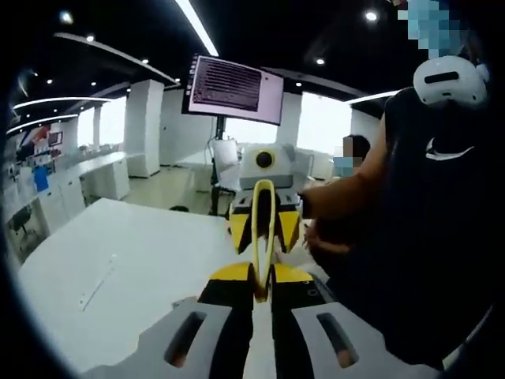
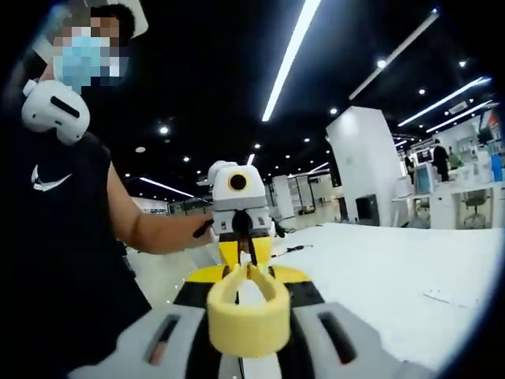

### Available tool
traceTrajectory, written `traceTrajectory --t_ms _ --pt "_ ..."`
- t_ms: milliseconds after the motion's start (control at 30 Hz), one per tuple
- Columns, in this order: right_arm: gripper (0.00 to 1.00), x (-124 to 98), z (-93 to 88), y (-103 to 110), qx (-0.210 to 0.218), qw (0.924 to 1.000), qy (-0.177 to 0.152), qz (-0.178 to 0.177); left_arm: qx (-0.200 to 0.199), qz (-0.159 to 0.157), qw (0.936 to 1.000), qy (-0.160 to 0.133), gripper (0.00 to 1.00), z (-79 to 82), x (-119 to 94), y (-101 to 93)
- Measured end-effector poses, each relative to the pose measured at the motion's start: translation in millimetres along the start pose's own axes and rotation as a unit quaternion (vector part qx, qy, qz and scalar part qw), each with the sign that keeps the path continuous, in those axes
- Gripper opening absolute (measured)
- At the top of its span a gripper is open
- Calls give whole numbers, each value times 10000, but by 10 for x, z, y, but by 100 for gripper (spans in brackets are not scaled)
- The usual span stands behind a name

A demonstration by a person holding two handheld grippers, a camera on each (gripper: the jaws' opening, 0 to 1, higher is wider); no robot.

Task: Place the target food into the container with the food tongs after gripping and lifting it, then release it inside without dropping or visibly crushing the food.

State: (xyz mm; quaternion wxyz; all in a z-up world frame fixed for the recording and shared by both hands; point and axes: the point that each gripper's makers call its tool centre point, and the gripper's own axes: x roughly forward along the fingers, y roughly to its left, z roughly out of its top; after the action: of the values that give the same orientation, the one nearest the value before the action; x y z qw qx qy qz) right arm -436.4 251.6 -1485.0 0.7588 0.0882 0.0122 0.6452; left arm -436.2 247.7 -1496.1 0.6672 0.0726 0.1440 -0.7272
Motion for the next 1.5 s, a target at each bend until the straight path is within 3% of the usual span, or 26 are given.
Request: traceTrajectory --t_ms 400,467,733,800,933,1100,1133,1200,1233,1367,1400,1500 --pt "19 69 13 30 34 10000 -4 0 -40 -48 9997 227 3 -22 115 -38" --pt "19 57 44 17 50 9999 -108 -24 -90 -33 9999 93 3 24 92 -26" --pt "20 28 53 36 58 10000 -66 -13 -178 -67 9998 82 6 33 111 -52" --pt "21 17 83 30 -113 9998 -109 -77 51 6 10000 -23 9 76 117 -35" --pt "21 -14 153 -12 39 9995 -272 -177 426 218 9984 -303 15 156 104 -9" --pt "23 7 135 25 -6 9997 -190 -148 232 96 9986 -460 17 136 80 -48" --pt "24 16 146 46 -54 9997 -212 -89 -152 236 9988 -408 25 90 72 -9" --pt "24 -4 112 4 -109 9996 -136 -213 -159 442 9985 -292 46 29 75 87" --pt "23 -4 119 1 -105 9996 -158 -208 -65 482 9984 -286 49 16 67 101" --pt "23 -18 150 1 -84 9995 -223 -214 -86 286 9992 -261 18 -20 28 7" --pt "24 -15 151 9 -78 9996 -215 -188 -69 318 9991 -282 20 -13 31 1" --pt "22 -20 145 16 -73 9997 -203 -136 -132 323 9990 -274 15 -6 30 2"
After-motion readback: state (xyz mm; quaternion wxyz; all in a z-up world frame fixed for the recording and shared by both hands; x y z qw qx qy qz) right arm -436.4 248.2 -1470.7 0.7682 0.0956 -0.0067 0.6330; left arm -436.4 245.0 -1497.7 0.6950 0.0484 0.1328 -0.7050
